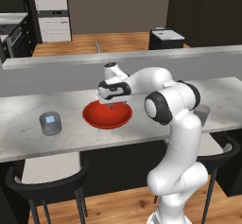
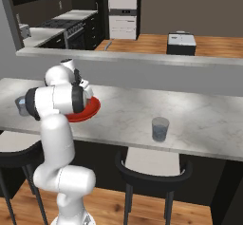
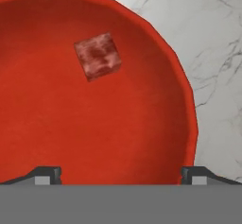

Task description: There are four ice cubes in the ice bowl. Place two ice cubes in each glass of water.

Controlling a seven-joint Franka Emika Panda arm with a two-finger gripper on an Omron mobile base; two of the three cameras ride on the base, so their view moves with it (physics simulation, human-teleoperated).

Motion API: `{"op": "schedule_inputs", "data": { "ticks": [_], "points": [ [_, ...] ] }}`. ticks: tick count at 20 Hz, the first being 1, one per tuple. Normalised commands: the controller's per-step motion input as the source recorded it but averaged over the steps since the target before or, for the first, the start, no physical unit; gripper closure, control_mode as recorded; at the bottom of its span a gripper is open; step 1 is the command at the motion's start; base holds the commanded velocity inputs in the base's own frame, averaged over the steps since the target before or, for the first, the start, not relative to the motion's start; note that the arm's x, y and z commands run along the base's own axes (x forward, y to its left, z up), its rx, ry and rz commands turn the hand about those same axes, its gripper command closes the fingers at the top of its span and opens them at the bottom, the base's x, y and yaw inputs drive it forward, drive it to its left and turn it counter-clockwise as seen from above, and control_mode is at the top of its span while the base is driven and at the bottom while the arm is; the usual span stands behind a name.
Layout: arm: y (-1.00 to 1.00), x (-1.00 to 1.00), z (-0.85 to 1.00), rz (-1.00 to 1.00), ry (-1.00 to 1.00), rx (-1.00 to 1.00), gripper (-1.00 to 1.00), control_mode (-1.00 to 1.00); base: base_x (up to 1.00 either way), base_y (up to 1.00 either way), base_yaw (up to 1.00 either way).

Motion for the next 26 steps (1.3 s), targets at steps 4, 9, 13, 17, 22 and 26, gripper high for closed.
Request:
{"op": "schedule_inputs", "data": {
  "ticks": [4, 9, 13, 17, 22, 26],
  "points": [
    [0.0, 0.13, -0.12, -0.04, 0.0, -0.02, -1.0, -1.0, 0.0, 0.0, 0.0],
    [0.0, 0.16, -0.22, -0.04, 0.02, -0.02, -1.0, -1.0, 0.0, 0.0, 0.0],
    [0.0, 0.22, -0.19, -0.04, 0.03, -0.01, -1.0, -1.0, 0.0, 0.0, 0.0],
    [0.0, 0.27, -0.12, -0.04, 0.03, -0.02, -1.0, -1.0, 0.0, 0.0, 0.0],
    [0.0, 0.31, -0.01, -0.04, 0.02, -0.01, -1.0, -1.0, 0.0, 0.0, 0.0],
    [0.0, 0.33, 0.0, -0.05, 0.03, -0.01, -1.0, -1.0, 0.0, 0.0, 0.0]
  ]
}}
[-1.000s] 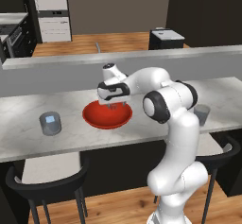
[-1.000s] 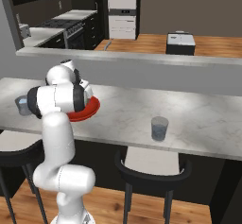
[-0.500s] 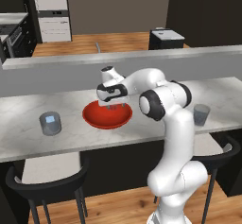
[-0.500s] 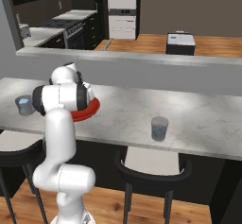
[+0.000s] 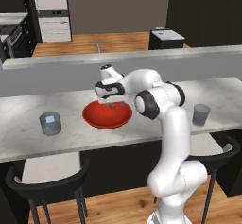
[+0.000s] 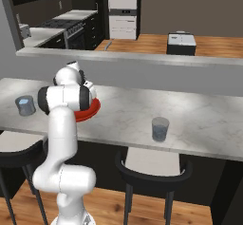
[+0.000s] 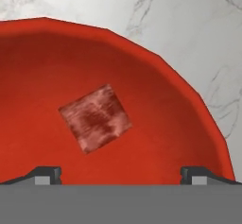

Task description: There are four ice cubes in the ice bowl. Place two ice cubes in each glass of water.

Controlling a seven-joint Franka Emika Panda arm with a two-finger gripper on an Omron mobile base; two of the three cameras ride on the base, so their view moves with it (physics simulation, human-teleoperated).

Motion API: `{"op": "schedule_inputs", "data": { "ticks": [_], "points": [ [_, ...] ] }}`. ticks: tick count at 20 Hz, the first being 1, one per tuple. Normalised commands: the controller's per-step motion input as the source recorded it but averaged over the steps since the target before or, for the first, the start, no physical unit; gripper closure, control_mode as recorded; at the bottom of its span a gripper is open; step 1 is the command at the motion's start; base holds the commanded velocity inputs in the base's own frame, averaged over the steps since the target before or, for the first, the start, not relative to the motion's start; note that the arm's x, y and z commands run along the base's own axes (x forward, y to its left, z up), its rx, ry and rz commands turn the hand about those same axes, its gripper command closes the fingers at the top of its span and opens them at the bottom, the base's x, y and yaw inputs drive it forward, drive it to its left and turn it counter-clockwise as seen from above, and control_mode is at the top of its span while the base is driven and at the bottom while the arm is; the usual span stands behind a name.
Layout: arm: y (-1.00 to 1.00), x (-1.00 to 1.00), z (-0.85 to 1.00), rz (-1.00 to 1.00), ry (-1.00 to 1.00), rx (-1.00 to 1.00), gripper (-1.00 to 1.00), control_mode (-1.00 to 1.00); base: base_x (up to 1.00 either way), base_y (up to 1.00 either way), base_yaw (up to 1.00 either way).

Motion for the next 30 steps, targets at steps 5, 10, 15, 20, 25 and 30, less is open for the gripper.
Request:
{"op": "schedule_inputs", "data": {
  "ticks": [5, 10, 15, 20, 25, 30],
  "points": [
    [0.0, 0.23, -0.05, -0.04, 0.03, -0.01, -1.0, -1.0, 0.0, 0.0, 0.0],
    [0.01, 0.2, -0.14, -0.04, 0.03, -0.02, -1.0, -1.0, 0.0, 0.0, 0.0],
    [0.02, 0.2, -0.16, -0.04, 0.03, -0.02, -1.0, -1.0, 0.0, 0.0, 0.0],
    [0.0, 0.19, -0.14, -0.04, 0.01, -0.02, -1.0, -1.0, 0.0, 0.0, 0.0],
    [0.03, 0.17, -0.13, -0.04, 0.01, -0.02, -1.0, -1.0, 0.0, 0.0, 0.0],
    [0.04, 0.06, -0.05, -0.04, 0.0, -0.02, -1.0, -1.0, 0.0, 0.0, 0.0]
  ]
}}
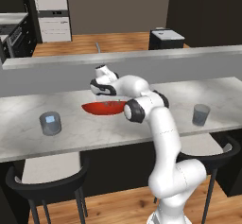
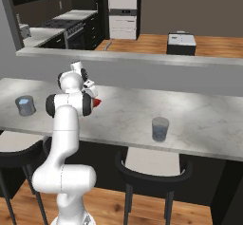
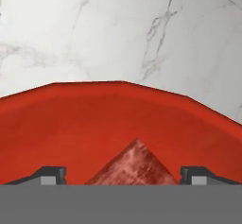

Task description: There are four ice cubes in the ice bowl. Place two ice cubes in each glass of water.

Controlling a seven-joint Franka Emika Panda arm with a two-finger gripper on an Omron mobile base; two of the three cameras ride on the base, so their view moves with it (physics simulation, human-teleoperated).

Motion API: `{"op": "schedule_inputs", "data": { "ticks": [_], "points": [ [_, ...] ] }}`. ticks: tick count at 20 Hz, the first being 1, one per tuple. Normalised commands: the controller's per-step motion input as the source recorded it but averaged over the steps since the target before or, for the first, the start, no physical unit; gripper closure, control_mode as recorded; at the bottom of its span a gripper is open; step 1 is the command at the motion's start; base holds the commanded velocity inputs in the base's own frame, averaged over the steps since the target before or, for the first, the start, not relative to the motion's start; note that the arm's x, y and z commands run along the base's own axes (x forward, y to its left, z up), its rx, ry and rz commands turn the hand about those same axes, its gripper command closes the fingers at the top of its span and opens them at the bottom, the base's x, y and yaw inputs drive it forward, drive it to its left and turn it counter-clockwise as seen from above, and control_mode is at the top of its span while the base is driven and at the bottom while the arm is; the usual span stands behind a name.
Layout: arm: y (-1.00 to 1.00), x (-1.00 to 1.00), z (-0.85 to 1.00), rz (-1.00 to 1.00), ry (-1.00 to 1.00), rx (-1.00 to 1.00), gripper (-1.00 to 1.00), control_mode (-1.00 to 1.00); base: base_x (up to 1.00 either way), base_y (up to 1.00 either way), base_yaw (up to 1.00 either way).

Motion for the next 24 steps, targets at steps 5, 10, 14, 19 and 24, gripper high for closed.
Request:
{"op": "schedule_inputs", "data": {
  "ticks": [5, 10, 14, 19, 24],
  "points": [
    [0.01, 0.0, -0.08, -0.03, 0.0, -0.01, -1.0, -1.0, 0.0, 0.0, 0.0],
    [0.0, -0.13, -0.11, -0.03, 0.0, -0.01, -1.0, -1.0, 0.0, 0.0, 0.0],
    [0.0, -0.27, -0.14, -0.03, 0.0, -0.02, -1.0, -1.0, 0.0, 0.0, 0.0],
    [0.0, -0.32, -0.18, -0.03, 0.0, -0.02, -1.0, -1.0, 0.0, 0.0, 0.0],
    [0.0, -0.21, -0.3, -0.04, 0.0, -0.02, -1.0, -1.0, 0.0, 0.0, 0.0]
  ]
}}
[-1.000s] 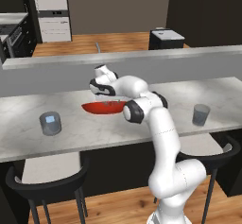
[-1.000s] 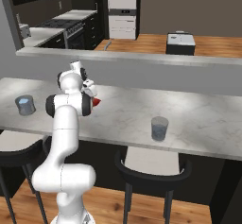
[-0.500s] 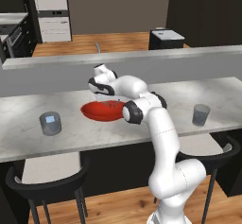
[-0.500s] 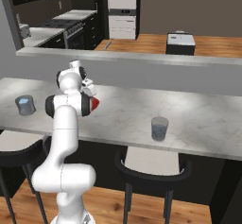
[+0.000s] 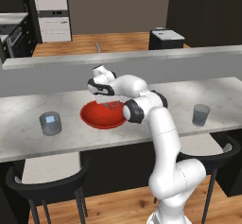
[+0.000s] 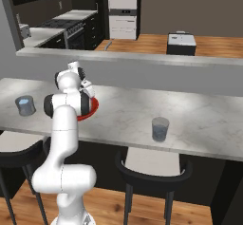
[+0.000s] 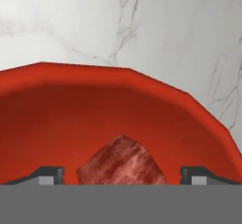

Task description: There are four ice cubes in the ice bowl. Place two ice cubes in each glass of water.

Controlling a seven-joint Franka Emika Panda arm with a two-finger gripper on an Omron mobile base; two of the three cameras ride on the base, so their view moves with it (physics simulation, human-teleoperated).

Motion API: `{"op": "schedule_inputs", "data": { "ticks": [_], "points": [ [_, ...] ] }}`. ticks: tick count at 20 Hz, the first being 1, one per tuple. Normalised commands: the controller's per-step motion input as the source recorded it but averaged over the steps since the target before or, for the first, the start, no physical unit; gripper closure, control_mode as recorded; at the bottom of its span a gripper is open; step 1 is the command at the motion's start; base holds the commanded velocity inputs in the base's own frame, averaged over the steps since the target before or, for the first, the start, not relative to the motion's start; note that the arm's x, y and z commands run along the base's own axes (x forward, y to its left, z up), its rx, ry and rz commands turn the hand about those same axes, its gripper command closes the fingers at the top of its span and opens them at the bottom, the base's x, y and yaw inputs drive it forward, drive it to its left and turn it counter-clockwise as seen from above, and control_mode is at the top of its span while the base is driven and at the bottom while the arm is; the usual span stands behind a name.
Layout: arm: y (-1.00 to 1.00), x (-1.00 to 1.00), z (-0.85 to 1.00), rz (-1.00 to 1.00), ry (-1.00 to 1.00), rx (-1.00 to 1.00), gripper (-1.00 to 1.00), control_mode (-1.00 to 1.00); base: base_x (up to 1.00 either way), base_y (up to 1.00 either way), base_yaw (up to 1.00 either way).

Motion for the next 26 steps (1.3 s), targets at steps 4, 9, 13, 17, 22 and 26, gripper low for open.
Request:
{"op": "schedule_inputs", "data": {
  "ticks": [4, 9, 13, 17, 22, 26],
  "points": [
    [0.0, -0.23, -0.28, -0.03, 0.0, -0.01, -1.0, -1.0, 0.0, 0.0, 0.0],
    [0.0, -0.07, -0.22, -0.02, 0.0, -0.02, -1.0, -1.0, 0.0, 0.0, 0.0],
    [0.0, -0.1, -0.2, -0.02, 0.0, -0.01, -1.0, -1.0, 0.0, 0.0, 0.0],
    [0.0, -0.15, -0.22, -0.03, 0.0, 0.0, 1.0, -1.0, 0.0, 0.0, 0.0],
    [-0.04, -0.28, -0.23, -0.03, 0.0, 0.0, 1.0, -1.0, 0.0, 0.0, 0.0],
    [-0.02, -0.34, -0.22, -0.04, 0.0, 0.0, 1.0, -1.0, 0.0, 0.0, 0.0]
  ]
}}
